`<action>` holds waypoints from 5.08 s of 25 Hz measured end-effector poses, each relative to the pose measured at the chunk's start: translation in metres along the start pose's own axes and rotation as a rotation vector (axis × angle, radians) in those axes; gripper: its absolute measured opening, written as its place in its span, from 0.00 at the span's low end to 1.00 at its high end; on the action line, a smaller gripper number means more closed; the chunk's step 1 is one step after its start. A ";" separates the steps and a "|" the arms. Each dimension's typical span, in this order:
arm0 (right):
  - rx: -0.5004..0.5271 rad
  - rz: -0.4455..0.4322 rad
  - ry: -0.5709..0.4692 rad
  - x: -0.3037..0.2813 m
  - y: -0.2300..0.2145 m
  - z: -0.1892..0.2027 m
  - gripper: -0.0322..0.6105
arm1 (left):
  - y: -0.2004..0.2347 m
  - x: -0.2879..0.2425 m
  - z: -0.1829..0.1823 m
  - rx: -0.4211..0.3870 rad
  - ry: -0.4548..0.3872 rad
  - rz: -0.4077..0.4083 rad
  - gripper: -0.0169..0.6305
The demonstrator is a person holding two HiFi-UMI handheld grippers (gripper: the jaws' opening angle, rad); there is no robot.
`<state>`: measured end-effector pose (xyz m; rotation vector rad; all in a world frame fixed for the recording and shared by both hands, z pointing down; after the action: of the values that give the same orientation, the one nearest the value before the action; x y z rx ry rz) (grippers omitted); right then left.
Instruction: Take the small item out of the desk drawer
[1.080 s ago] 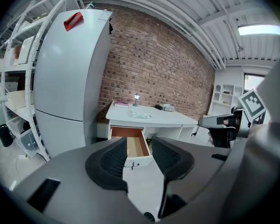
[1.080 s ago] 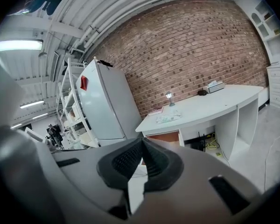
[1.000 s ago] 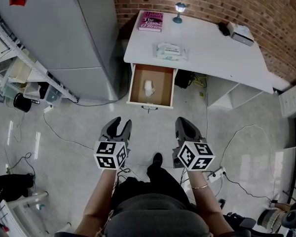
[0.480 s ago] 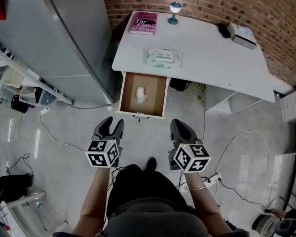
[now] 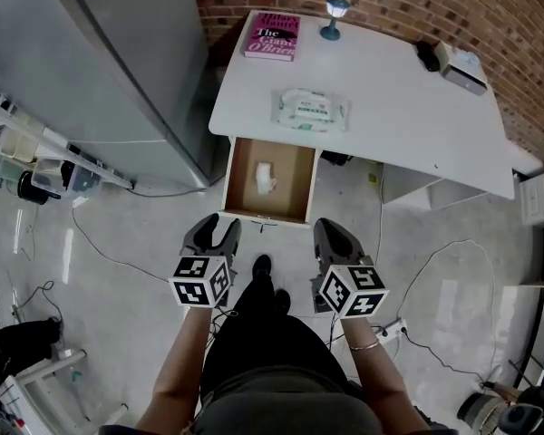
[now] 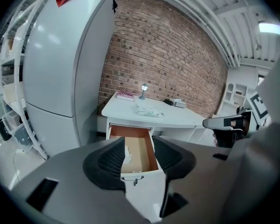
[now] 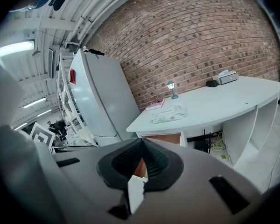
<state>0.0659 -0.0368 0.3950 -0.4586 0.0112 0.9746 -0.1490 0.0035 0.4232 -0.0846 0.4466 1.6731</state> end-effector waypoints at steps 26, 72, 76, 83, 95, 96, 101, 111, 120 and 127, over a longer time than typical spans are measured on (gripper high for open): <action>-0.122 0.186 0.049 -0.087 -0.057 0.036 0.06 | 0.021 -0.181 0.050 -0.110 0.263 0.153 0.34; -0.309 0.330 0.121 -0.092 -0.119 0.129 0.06 | 0.071 -0.310 0.202 -0.272 0.633 0.100 0.35; -0.318 0.341 0.123 -0.091 -0.124 0.132 0.06 | 0.073 -0.316 0.211 -0.279 0.654 0.084 0.35; -0.336 0.356 0.131 -0.087 -0.125 0.139 0.06 | 0.077 -0.324 0.218 -0.303 0.673 0.070 0.36; -0.350 0.370 0.148 -0.083 -0.123 0.146 0.06 | 0.074 -0.331 0.227 -0.290 0.695 0.027 0.35; -0.351 0.370 0.147 -0.083 -0.122 0.145 0.06 | 0.073 -0.330 0.226 -0.299 0.698 0.030 0.34; -0.350 0.375 0.142 -0.083 -0.123 0.143 0.06 | 0.067 -0.327 0.220 -0.363 0.681 0.077 0.32; -0.352 0.375 0.153 -0.078 -0.118 0.141 0.06 | 0.042 -0.306 0.195 -0.441 0.634 0.168 0.31; -0.352 0.361 0.164 -0.076 -0.109 0.135 0.06 | 0.020 -0.280 0.176 -0.451 0.600 0.216 0.31; -0.326 0.354 0.172 -0.070 -0.102 0.127 0.06 | 0.004 -0.255 0.154 -0.455 0.558 0.255 0.31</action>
<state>0.0827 -0.0926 0.5625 -0.8597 0.0921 1.2884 -0.0817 -0.1840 0.6443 -0.8763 0.4941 1.9722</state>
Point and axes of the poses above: the fingertips, and each gripper's own axes: x backward along the fingers, y to its left, z out of its underside, the point moved 3 cm from there along x, backward along the fingers, and after that the axes turned 12 degrees about -y, right-handed, at the moved point
